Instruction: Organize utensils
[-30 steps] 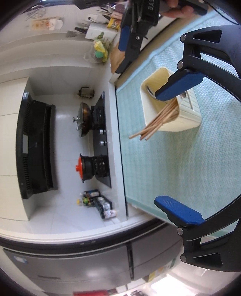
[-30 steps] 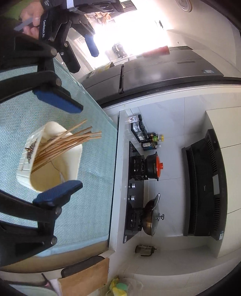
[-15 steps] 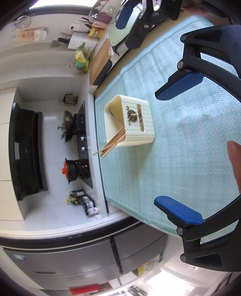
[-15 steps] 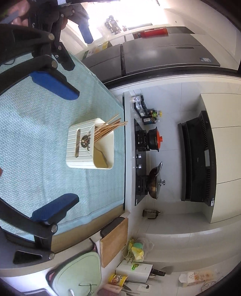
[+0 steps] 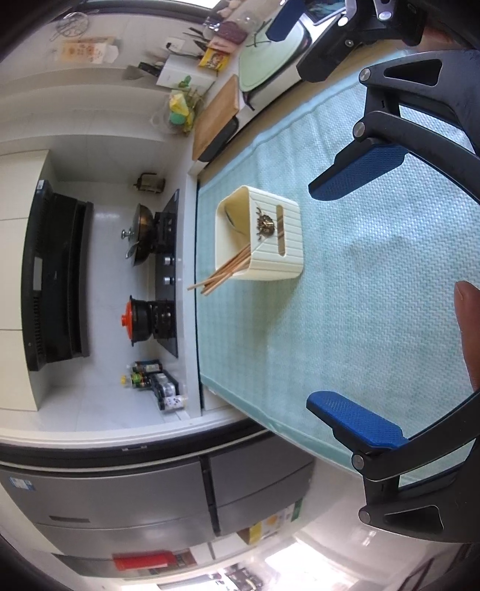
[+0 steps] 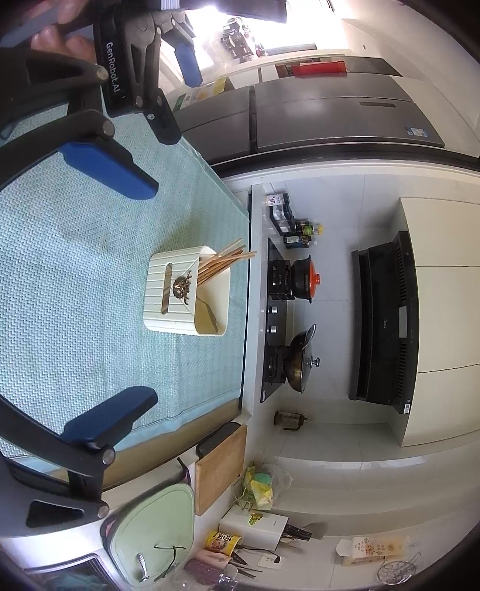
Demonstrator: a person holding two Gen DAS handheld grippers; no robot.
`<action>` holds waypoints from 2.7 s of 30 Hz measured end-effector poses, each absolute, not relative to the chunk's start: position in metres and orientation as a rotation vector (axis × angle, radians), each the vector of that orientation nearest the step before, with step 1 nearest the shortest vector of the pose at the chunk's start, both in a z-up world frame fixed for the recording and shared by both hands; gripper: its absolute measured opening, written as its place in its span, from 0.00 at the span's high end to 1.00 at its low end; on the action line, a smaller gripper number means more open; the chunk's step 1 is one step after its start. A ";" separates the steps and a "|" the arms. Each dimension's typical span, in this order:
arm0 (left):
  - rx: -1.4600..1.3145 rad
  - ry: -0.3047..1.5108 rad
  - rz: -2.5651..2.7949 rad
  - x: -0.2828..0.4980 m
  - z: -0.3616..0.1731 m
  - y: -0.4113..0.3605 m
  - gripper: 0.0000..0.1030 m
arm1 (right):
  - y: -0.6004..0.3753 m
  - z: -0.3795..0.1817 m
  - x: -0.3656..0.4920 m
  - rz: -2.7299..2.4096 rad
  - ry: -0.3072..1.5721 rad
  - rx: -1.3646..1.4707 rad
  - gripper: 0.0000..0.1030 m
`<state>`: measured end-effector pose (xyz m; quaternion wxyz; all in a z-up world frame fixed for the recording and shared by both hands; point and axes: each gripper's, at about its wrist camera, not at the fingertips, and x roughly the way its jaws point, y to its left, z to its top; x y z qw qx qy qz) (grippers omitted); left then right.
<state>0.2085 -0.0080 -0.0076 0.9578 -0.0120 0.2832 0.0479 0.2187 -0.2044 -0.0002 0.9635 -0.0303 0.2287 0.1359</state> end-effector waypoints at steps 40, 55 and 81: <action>0.022 0.587 0.100 0.207 -0.009 -0.012 0.00 | -0.197 0.007 0.210 0.298 0.454 -0.092 0.00; 0.014 0.589 0.102 0.206 -0.010 -0.011 0.00 | -0.194 0.005 0.209 0.304 0.462 -0.101 0.00; -0.016 0.597 0.114 0.207 -0.017 -0.008 0.00 | -0.199 -0.001 0.213 0.314 0.486 -0.086 0.00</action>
